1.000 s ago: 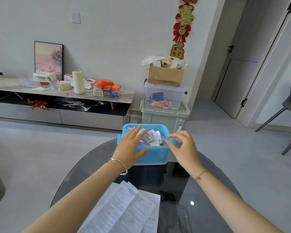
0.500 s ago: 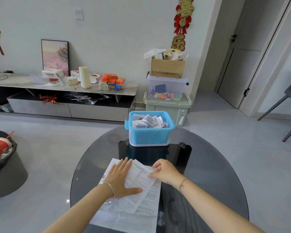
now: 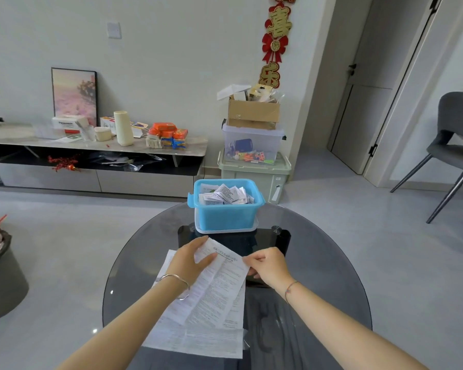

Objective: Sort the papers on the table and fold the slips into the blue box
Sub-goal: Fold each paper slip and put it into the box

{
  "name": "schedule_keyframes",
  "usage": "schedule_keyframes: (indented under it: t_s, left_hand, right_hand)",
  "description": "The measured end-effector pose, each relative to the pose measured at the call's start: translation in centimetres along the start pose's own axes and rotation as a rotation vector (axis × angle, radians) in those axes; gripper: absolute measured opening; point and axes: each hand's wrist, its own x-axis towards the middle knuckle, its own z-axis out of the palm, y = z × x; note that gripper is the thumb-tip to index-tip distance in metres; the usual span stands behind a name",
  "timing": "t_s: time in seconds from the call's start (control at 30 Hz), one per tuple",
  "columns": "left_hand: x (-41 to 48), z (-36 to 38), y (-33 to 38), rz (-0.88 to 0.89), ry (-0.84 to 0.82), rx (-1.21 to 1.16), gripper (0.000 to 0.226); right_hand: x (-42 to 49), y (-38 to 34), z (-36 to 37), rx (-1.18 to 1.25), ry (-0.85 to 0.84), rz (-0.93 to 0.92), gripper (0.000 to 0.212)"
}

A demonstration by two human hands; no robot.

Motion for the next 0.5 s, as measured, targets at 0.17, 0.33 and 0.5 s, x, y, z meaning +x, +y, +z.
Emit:
schedule_keyframes:
  t_s: [0.17, 0.33, 0.5]
  left_hand:
    - [0.2, -0.8, 1.4, 0.068, 0.085, -0.209, 0.019]
    - [1.0, -1.2, 3.3, 0.058, 0.092, -0.481, 0.014]
    - [1.6, -1.2, 6.6, 0.175, 0.015, -0.517, 0.014]
  right_hand:
    - [0.4, 0.8, -1.1, 0.03, 0.084, -0.012, 0.007]
    - [0.3, 0.5, -3.3, 0.19, -0.042, 0.001, 0.022]
    - [-0.7, -1.4, -6.6, 0.427, -0.1, -0.002, 0.019]
